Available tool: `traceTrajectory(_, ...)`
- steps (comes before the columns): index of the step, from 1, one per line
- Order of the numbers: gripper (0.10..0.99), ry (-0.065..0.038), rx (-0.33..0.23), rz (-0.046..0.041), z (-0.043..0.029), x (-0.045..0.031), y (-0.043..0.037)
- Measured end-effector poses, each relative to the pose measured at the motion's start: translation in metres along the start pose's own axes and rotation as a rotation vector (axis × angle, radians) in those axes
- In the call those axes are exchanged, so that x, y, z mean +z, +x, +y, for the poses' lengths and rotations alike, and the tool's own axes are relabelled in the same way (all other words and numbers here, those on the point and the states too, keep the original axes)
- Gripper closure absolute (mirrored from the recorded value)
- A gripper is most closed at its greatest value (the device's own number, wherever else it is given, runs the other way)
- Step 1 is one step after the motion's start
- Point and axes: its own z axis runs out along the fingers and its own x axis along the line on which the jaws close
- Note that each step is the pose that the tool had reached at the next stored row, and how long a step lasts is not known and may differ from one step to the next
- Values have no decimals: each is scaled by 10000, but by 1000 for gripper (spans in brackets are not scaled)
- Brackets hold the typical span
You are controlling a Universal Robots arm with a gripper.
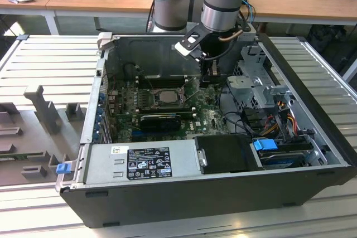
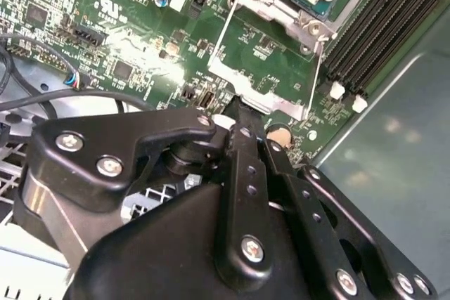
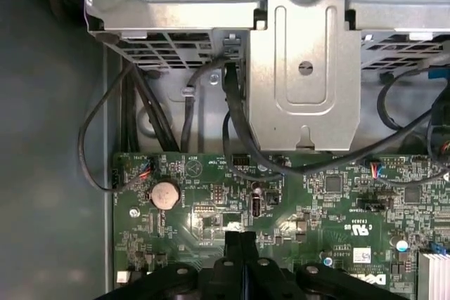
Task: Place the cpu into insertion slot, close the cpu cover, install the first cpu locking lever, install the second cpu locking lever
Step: 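Close the cpu cover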
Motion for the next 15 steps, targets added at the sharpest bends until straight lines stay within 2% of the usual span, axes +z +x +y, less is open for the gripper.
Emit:
traceTrajectory(3,980,0,1,0,-22,0,0)
traceTrajectory(8,980,0,1,1,-111,1,0)
traceTrajectory(15,980,0,0,0,-142,2,0)
